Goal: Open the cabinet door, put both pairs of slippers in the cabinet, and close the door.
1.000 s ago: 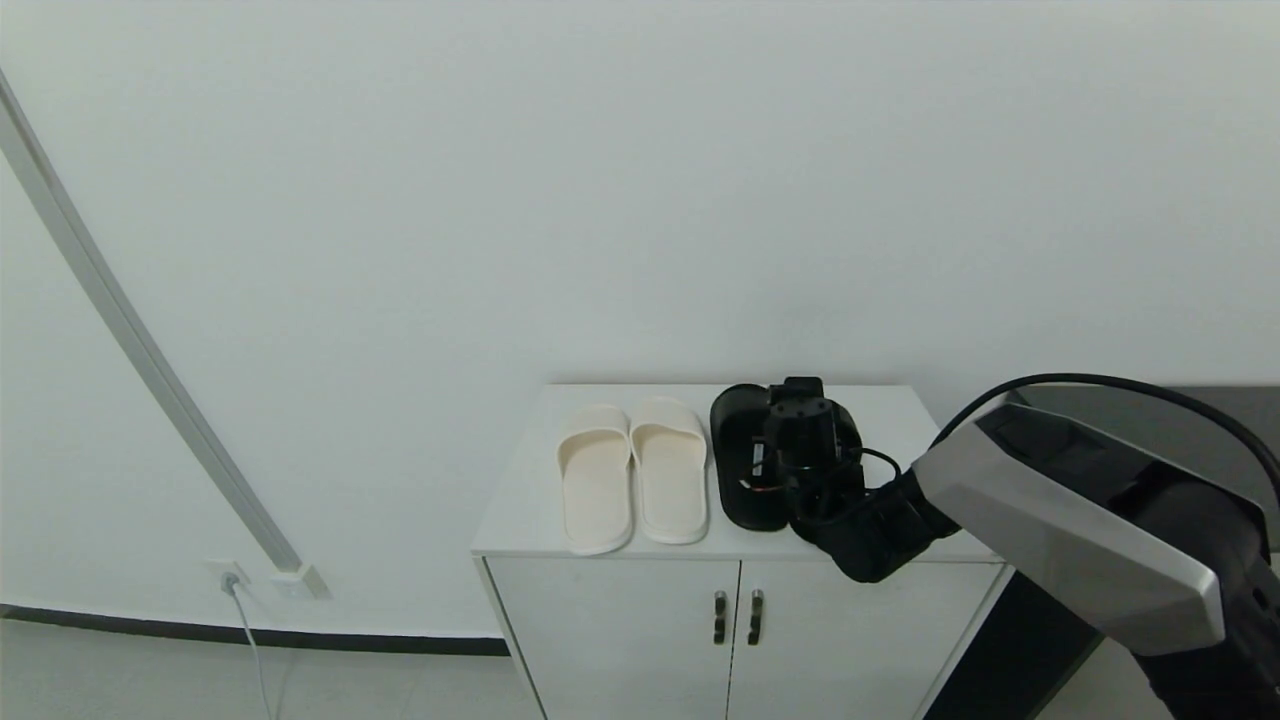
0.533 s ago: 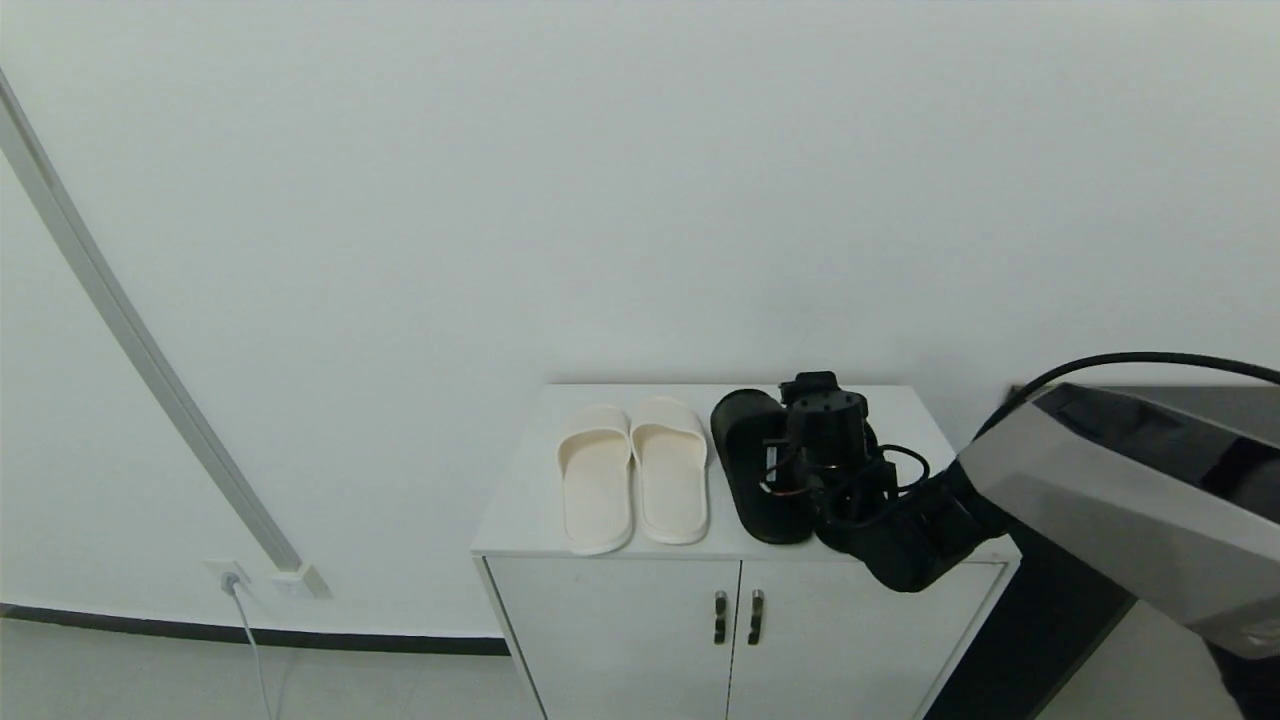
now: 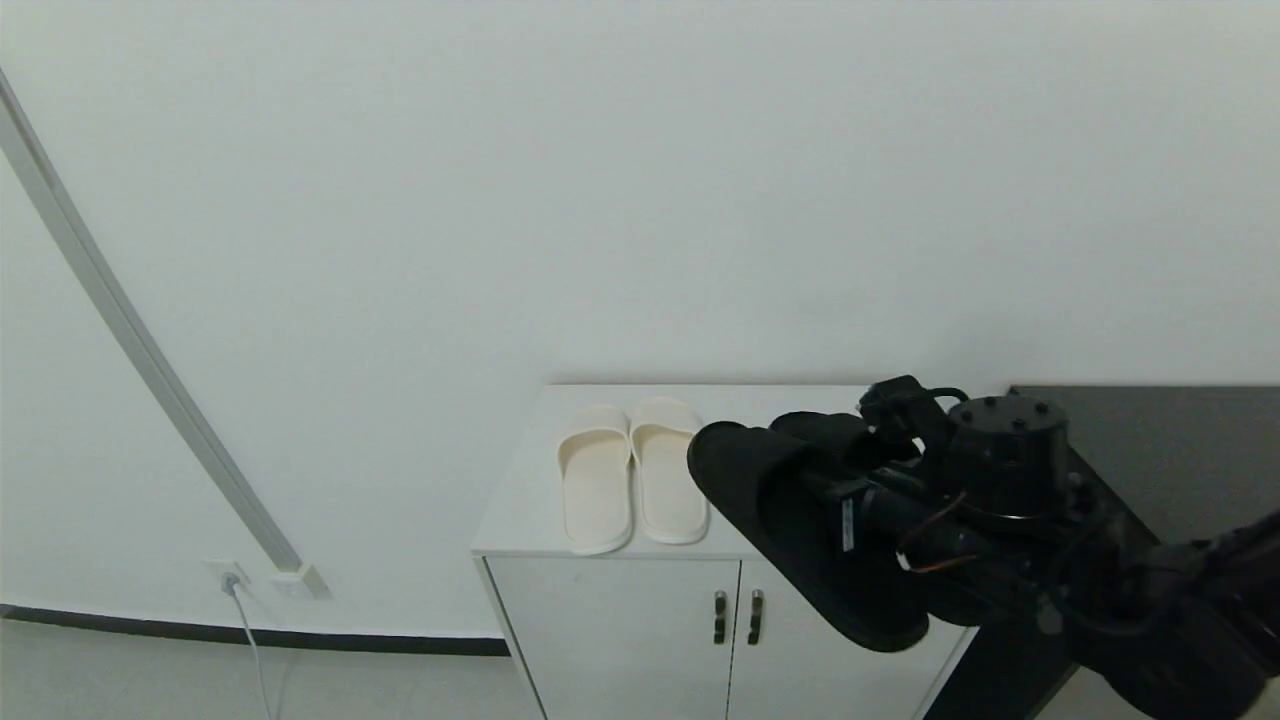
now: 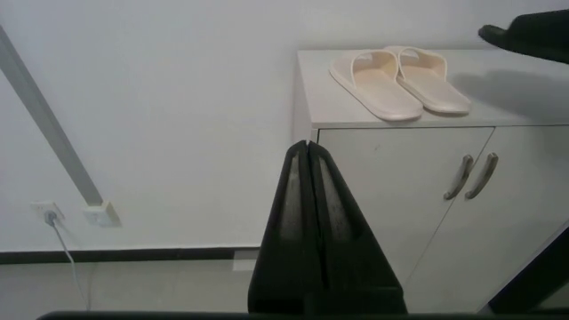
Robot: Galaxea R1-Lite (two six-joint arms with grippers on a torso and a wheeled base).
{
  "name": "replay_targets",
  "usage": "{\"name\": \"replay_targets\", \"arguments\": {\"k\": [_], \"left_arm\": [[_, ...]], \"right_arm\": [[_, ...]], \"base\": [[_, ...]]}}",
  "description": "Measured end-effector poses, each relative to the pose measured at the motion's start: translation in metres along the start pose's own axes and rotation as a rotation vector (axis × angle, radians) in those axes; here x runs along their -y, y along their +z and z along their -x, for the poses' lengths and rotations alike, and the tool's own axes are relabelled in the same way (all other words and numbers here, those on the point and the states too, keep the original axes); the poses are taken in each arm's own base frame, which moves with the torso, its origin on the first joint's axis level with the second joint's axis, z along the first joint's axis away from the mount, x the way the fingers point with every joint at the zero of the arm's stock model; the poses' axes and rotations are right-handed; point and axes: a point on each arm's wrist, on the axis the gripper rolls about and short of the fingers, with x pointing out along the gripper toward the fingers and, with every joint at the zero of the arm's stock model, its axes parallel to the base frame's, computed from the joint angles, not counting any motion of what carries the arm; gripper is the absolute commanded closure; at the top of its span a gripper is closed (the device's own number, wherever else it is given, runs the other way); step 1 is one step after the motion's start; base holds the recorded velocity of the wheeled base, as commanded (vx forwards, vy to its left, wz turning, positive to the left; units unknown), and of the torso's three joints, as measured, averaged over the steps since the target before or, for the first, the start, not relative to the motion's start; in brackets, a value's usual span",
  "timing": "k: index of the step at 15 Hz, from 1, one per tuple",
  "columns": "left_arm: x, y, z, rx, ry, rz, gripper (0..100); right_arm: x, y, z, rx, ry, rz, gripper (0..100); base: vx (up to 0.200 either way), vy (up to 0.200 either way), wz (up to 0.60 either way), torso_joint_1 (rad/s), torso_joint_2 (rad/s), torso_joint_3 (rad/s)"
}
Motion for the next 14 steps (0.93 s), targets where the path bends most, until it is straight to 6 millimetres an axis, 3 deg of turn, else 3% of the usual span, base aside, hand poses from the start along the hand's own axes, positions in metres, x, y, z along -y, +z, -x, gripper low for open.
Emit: {"name": "replay_targets", "arguments": {"k": [2,4,7,13,14], "left_arm": [[0.000,0.000,0.000,0.000,0.000,0.000,100],[0.000,0.000,0.000,0.000,0.000,0.000,100],[0.000,0.000,0.000,0.000,0.000,0.000,100],[0.000,0.000,0.000,0.000,0.000,0.001,100],[0.000,0.000,0.000,0.000,-0.001,0.001,100]], "right_arm": [[-0.003,0.000,0.028,-0.001,0.098,0.005,100],[-0.004,0.000,0.044,0.006,0.122,0.015,100],[-0.005,0.002,0.051,0.022,0.128,0.022,100],[-0.004,0.001,0.054,0.021,0.130,0.037,100],[-0.004,0.001,0.055,0.020,0.130,0.038,100]], "base": [[0.000,0.000,0.00,0.000,0.00,0.000],[0.000,0.000,0.00,0.000,0.00,0.000],[0.000,0.000,0.00,0.000,0.00,0.000],[-0.200,0.000,0.00,0.004,0.00,0.005],[0.000,0.000,0.00,0.000,0.00,0.000]]}}
